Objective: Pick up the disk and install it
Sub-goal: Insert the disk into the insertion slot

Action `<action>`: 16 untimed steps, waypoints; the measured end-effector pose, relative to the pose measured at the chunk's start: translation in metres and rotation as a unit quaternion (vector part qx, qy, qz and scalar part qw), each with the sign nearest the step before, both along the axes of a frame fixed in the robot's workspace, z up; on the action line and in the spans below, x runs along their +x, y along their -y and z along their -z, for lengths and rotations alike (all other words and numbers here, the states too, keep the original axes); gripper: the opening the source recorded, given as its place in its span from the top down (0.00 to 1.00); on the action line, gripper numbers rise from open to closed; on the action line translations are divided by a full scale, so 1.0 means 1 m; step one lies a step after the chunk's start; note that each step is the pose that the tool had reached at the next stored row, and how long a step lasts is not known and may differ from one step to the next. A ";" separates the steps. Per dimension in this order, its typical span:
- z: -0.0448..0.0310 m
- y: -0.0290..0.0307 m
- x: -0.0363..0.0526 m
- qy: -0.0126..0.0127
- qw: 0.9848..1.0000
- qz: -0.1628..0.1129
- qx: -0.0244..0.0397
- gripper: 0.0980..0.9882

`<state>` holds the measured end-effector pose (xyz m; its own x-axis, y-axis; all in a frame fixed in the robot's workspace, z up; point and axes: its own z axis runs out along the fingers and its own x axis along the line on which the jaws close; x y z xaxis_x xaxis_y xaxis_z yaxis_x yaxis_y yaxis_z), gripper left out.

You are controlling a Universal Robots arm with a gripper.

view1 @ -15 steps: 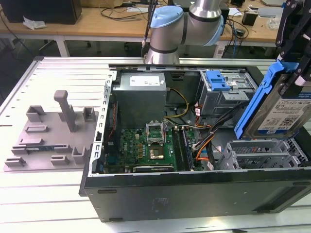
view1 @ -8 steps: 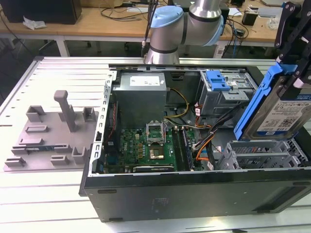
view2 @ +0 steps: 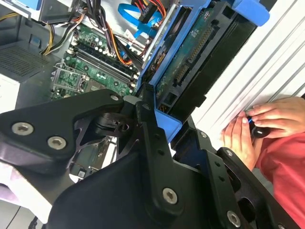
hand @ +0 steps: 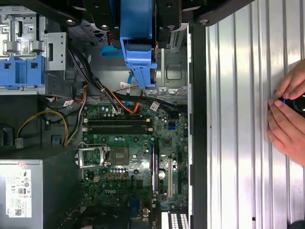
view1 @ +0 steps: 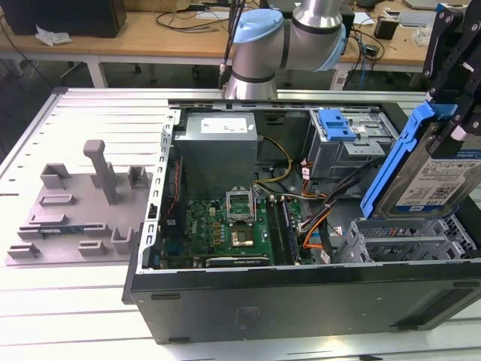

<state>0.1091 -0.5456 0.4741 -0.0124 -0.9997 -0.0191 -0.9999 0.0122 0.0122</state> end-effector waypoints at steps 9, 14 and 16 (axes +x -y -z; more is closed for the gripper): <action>0.0052 0.0010 0.0004 0.000 1.000 0.000 0.000 0.70; 0.0068 0.0019 0.0015 0.000 1.000 0.000 0.000 0.70; 0.0078 0.0023 0.0018 0.000 1.000 0.000 0.000 0.70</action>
